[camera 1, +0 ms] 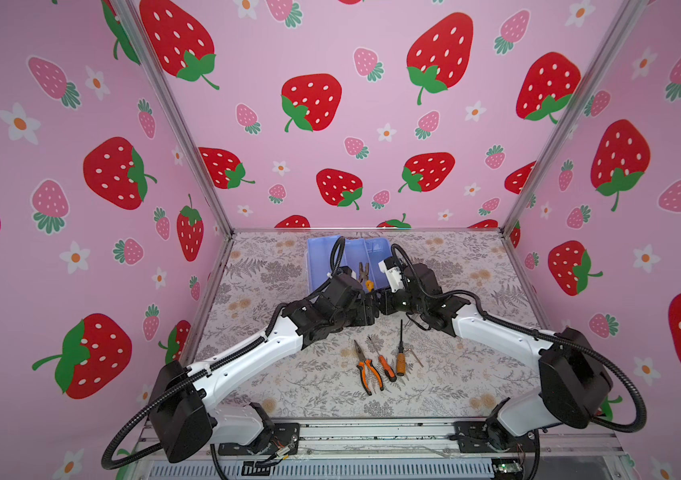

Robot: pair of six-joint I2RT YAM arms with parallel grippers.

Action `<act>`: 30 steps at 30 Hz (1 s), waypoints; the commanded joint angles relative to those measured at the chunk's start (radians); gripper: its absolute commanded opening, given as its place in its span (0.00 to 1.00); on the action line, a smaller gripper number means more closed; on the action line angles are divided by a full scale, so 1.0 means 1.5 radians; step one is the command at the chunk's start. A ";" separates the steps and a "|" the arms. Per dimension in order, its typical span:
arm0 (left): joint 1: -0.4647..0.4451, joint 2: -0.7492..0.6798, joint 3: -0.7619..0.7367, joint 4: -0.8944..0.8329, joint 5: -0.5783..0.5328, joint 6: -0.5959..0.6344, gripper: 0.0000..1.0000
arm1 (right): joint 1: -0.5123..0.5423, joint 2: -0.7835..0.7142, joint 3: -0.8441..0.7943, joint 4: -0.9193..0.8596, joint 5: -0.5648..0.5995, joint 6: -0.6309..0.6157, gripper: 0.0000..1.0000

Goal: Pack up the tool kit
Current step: 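Carry yellow-black pliers with right gripper to box while left gripper withdraws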

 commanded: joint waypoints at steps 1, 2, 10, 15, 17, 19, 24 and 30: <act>-0.001 -0.002 0.031 0.012 -0.023 0.024 0.76 | -0.047 -0.042 0.036 -0.014 0.019 -0.049 0.00; 0.001 -0.003 0.030 0.005 -0.034 0.024 0.77 | -0.062 -0.046 0.039 -0.023 0.020 -0.055 0.00; 0.020 0.000 0.001 -0.026 -0.076 0.019 0.50 | -0.119 -0.012 0.109 -0.100 0.089 -0.117 0.00; 0.041 0.010 -0.026 -0.049 -0.078 0.005 0.42 | -0.124 0.076 0.165 -0.127 0.088 -0.133 0.00; 0.052 0.009 -0.036 -0.053 -0.072 -0.003 0.41 | -0.123 0.106 0.179 -0.130 0.084 -0.129 0.00; 0.062 0.004 -0.047 -0.056 -0.070 -0.008 0.41 | -0.124 0.134 0.194 -0.130 0.078 -0.126 0.00; 0.085 -0.015 -0.063 -0.061 -0.065 -0.013 0.41 | -0.123 0.193 0.228 -0.130 0.062 -0.123 0.00; 0.104 -0.030 -0.067 -0.076 -0.065 -0.011 0.41 | -0.123 0.283 0.292 -0.116 0.013 -0.102 0.00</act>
